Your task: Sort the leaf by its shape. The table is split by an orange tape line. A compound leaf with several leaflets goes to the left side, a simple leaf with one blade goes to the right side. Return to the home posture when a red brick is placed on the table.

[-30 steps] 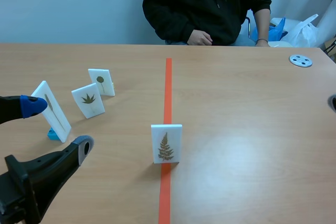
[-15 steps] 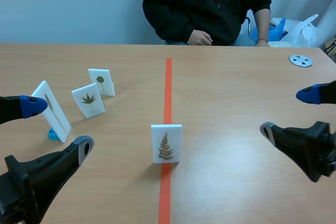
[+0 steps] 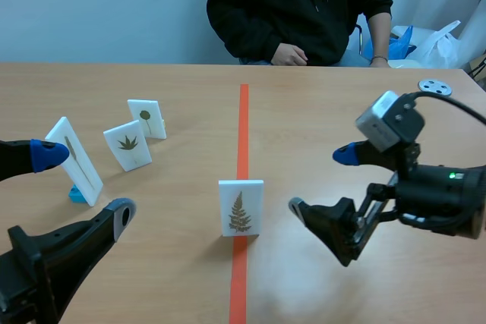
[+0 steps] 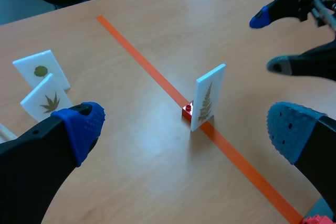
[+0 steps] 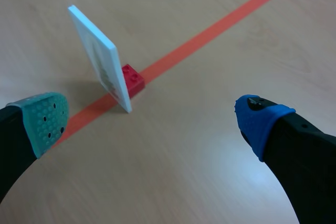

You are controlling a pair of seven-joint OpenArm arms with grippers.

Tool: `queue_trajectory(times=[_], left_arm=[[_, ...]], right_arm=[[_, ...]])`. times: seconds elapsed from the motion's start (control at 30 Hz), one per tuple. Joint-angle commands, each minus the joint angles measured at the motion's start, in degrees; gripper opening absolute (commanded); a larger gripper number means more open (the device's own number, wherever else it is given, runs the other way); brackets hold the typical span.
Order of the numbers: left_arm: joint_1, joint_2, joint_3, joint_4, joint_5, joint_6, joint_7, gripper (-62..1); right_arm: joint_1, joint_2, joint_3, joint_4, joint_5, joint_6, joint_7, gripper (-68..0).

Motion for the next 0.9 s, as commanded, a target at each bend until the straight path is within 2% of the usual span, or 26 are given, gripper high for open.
queue_trajectory(times=[0.0, 0.27, 0.47, 0.6, 0.77, 0.87], left_arm=[[0.0, 0.3, -0.1, 0.8, -0.4, -0.2, -0.8, 1.4], [0.0, 0.3, -0.1, 0.8, -0.4, -0.2, -0.8, 1.4], [0.0, 0.3, -0.1, 0.8, -0.3, -0.2, -0.8, 1.4], [0.0, 0.3, -0.1, 0.8, -0.3, -0.2, -0.8, 1.4], [0.0, 0.3, -0.1, 0.8, -0.3, -0.1, -0.8, 1.4], [0.0, 0.3, -0.1, 0.8, -0.3, -0.1, -0.8, 1.4]], right_arm=[[1.8, -1.1, -1.2, -1.4, -0.5, 0.0, 2.1, 0.4], [9.1, -8.6, -11.7, -12.0, -9.0, -0.7, 9.2, 0.4], [12.8, -13.7, -17.2, -18.6, -14.7, -6.1, 12.7, 0.4], [14.3, -15.8, -19.7, -22.3, -15.0, -6.8, 13.2, 0.4], [14.4, -15.9, -20.5, -22.8, -15.0, -7.2, 13.7, 0.2], [14.4, -15.8, -20.5, -22.8, -15.0, -8.1, 13.7, -10.6]])
